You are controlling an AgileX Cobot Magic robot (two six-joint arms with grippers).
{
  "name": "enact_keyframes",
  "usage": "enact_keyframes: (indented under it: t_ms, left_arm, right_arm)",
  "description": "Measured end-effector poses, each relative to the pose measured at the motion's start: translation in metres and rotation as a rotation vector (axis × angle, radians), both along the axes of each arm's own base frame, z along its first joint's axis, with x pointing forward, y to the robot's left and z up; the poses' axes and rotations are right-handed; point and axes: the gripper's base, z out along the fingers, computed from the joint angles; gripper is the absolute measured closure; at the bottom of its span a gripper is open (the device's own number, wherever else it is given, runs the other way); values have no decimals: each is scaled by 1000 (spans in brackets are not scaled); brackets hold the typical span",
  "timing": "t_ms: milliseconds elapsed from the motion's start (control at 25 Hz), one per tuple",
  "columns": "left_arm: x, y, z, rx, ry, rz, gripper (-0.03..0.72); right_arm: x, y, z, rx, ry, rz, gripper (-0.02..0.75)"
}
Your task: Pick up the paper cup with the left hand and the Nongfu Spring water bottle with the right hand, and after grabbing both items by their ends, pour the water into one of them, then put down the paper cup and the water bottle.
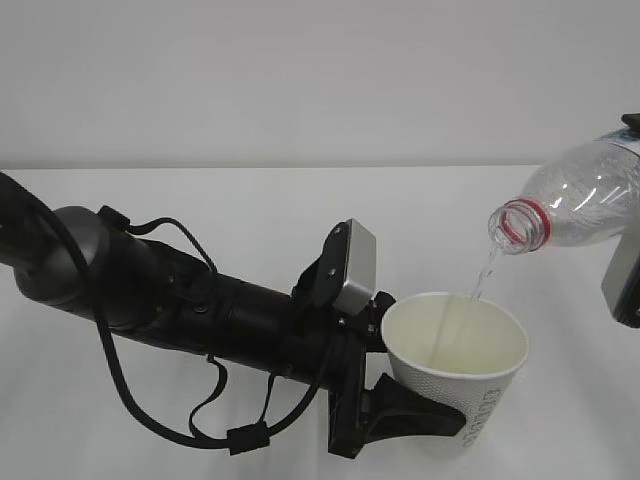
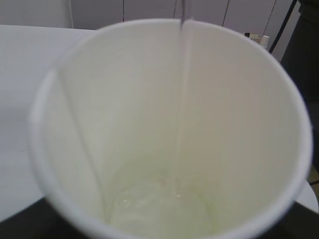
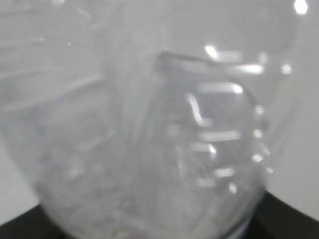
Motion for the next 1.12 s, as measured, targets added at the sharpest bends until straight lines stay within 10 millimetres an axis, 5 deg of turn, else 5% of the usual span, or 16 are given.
enact_keyframes:
  t_ms: [1120]
  left_arm:
    - [1,-1,1,-2,-4,0,160]
  right_arm:
    - [0,0,0,-4,-1,0,288]
